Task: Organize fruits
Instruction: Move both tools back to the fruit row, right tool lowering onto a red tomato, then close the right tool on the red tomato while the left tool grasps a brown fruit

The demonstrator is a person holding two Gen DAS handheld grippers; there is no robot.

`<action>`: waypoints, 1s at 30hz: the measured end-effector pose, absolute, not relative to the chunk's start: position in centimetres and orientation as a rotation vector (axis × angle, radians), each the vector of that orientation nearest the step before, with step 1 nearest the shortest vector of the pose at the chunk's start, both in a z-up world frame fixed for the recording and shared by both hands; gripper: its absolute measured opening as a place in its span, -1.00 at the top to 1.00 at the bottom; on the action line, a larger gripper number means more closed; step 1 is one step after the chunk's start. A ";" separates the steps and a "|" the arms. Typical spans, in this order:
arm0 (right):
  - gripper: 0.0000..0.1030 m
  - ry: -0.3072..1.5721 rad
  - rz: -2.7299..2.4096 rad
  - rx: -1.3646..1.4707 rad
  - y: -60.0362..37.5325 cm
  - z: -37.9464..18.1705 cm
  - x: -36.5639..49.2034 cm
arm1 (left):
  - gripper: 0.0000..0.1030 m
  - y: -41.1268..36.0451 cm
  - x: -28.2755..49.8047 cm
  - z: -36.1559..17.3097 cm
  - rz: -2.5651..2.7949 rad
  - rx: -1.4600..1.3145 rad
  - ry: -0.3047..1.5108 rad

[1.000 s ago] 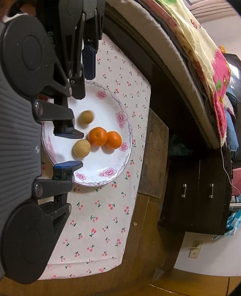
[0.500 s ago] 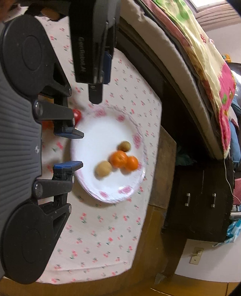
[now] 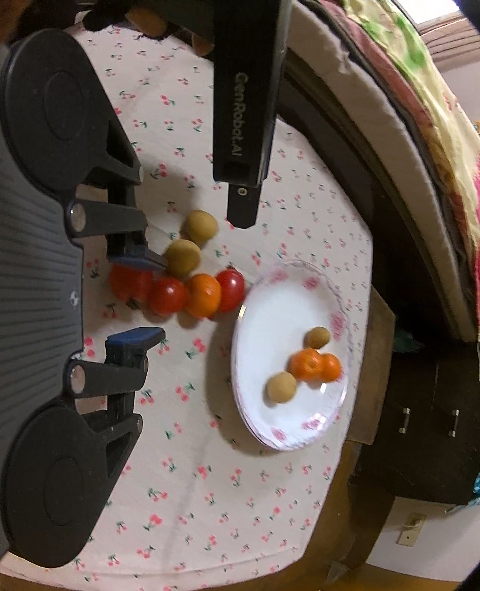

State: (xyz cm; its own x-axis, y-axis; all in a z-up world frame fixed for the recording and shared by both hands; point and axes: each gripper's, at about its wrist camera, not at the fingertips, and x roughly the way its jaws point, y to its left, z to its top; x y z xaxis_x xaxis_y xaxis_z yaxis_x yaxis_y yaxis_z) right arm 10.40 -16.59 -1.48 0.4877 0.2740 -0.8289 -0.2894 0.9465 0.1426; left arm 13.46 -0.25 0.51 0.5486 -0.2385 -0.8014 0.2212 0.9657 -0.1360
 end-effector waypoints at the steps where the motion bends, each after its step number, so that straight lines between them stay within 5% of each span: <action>1: 0.31 1.009 0.349 -0.023 -16.3 -1.7 10.3 | -0.07 -0.2 13.4 0.4 -0.273 -0.018 0.954; 6: 0.20 1.022 0.362 -0.070 -15.4 -3.1 10.6 | -0.08 0.2 13.4 -0.1 -0.270 -0.020 0.967; 30: 0.27 1.037 0.344 -0.057 -17.7 -4.2 10.2 | 0.00 0.0 14.8 -2.7 -0.234 -0.026 1.027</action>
State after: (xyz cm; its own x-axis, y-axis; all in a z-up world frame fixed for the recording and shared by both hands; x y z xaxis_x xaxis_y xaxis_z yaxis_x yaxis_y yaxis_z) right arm 10.20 -17.65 -4.18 0.4608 0.2525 -0.8508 -0.3061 0.9451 0.1146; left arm 14.78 -0.01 -2.65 0.4948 -0.2051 -0.8445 0.1809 0.9748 -0.1308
